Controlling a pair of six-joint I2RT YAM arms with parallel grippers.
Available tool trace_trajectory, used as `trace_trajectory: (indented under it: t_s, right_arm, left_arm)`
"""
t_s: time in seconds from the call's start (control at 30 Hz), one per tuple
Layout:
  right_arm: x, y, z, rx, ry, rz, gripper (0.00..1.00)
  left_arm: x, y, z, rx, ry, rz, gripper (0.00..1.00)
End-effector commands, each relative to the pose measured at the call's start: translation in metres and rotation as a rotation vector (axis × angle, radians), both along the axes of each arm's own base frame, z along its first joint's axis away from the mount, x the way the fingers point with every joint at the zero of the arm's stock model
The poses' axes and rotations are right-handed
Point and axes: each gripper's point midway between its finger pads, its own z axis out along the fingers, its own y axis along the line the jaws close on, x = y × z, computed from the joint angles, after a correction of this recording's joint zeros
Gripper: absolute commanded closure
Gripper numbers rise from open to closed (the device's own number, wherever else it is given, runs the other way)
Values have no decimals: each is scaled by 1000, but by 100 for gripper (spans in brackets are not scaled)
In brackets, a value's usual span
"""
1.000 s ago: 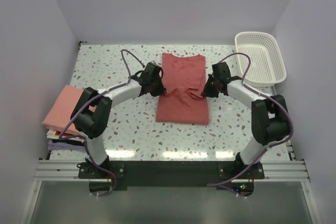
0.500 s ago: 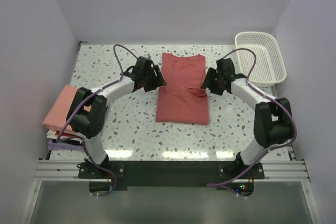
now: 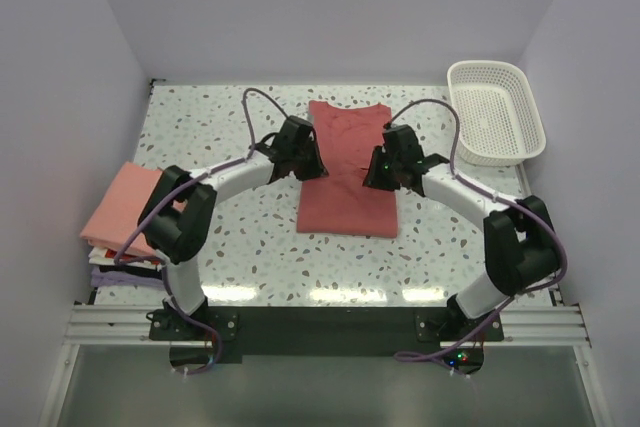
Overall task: Fold and stack the t-shirts
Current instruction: Fold the tshirt
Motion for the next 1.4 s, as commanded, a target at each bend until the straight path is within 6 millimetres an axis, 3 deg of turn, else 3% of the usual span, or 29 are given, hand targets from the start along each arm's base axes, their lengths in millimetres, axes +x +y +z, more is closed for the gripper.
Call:
trace_trajectory:
  t_s: [0.0, 0.13, 0.2, 0.33, 0.47, 0.67, 0.87, 1.03, 1.2, 1.33, 1.37]
  right_arm:
    - [0, 2, -23, -26, 9, 9, 74]
    - [6, 4, -43, -57, 50, 18, 75]
    - [16, -1, -44, -77, 58, 6, 76]
    - [38, -23, -60, -93, 96, -65, 77]
    - [46, -49, -75, -87, 139, -144, 77]
    - [46, -49, -81, -4, 168, -159, 77]
    - [56, -44, -51, 51, 113, -153, 76]
    - [63, -27, -16, 105, 36, -105, 74]
    - [59, -5, -9, 94, 5, -56, 75]
    - [60, 16, -6, 50, -25, -11, 74]
    - [60, 16, -16, 20, -8, -17, 74]
  left_arm:
    - [7, -16, -5, -22, -6, -52, 100]
    - [12, -21, -27, -2, 15, -75, 100]
    - [19, -22, -28, 13, 2, -85, 100]
    - [35, 3, -46, 65, 32, -14, 100]
    - [32, 21, -59, 83, 55, 29, 100]
    - [26, 31, -72, 113, 94, 45, 100]
    - [31, 32, -56, 102, 67, 41, 100]
    - [42, 27, -12, 68, -14, 33, 100]
    - [48, 20, 25, 26, -78, 30, 100]
    - [49, 10, 30, 6, -85, 8, 100]
    - [48, 7, 29, 0, -81, 3, 100]
